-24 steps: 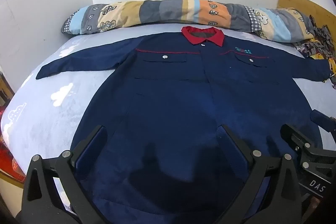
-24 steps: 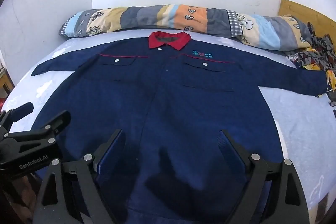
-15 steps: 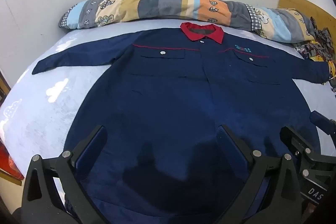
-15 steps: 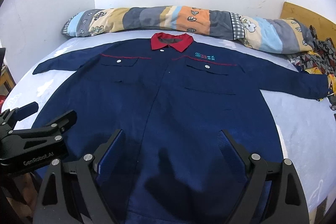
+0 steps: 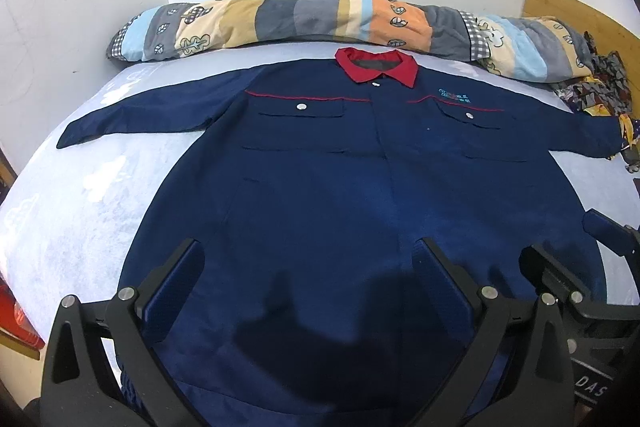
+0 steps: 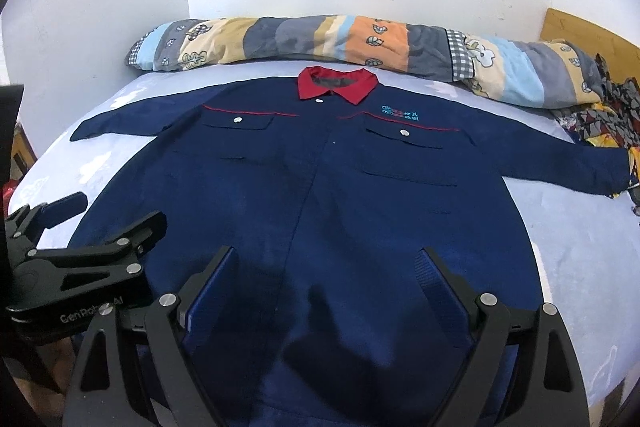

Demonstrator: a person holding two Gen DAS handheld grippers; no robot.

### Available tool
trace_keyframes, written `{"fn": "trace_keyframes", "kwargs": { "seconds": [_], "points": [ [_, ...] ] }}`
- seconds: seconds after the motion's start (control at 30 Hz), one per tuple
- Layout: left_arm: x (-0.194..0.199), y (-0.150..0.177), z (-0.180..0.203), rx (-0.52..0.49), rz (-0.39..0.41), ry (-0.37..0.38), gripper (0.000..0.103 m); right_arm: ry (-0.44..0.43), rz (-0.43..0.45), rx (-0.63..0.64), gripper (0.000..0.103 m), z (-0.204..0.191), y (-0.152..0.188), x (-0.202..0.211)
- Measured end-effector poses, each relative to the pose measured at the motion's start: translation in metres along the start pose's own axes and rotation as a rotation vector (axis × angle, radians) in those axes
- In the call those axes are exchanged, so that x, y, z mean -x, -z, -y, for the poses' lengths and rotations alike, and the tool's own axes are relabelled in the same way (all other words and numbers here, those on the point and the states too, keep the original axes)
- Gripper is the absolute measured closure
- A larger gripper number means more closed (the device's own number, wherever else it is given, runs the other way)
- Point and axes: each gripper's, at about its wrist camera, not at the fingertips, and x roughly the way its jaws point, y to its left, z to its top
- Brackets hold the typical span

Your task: Fold large clothes

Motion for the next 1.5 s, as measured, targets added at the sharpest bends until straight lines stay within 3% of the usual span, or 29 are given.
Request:
{"fn": "trace_keyframes", "kwargs": {
  "seconds": [0.07, 0.23, 0.6, 0.83, 1.03, 1.23, 1.4, 1.5],
  "points": [
    [0.001, 0.000, 0.001, -0.001, 0.004, 0.002, 0.000, -0.004, -0.027, -0.001, 0.012, 0.001, 0.000, -0.001],
    [0.003, 0.000, 0.004, -0.009, 0.016, 0.002, 0.000, -0.007, 0.008, -0.031, 0.012, 0.005, 0.001, -0.001],
    [0.005, -0.002, 0.004, -0.023, 0.029, 0.013, 0.000, -0.041, -0.053, -0.104, 0.012, 0.020, 0.000, -0.005],
    [0.001, -0.014, 0.008, -0.043, 0.036, 0.041, 0.000, -0.045, -0.019, -0.148, 0.013, 0.038, -0.004, -0.005],
    [-0.028, -0.058, 0.011, -0.064, 0.023, 0.106, 0.000, -0.080, 0.001, -0.434, 0.013, 0.137, -0.010, -0.001],
    [-0.058, -0.091, 0.026, -0.132, 0.054, 0.056, 0.000, -0.110, 0.032, -0.882, 0.012, 0.301, 0.004, -0.013],
    [-0.062, -0.096, 0.031, -0.140, 0.034, 0.128, 0.000, -0.066, 0.125, -1.056, 0.015, 0.421, 0.010, -0.013],
    [-0.066, -0.096, 0.034, -0.163, 0.031, 0.124, 0.000, -0.008, 0.175, -1.090, 0.022, 0.478, 0.007, -0.016]
  ]
}}
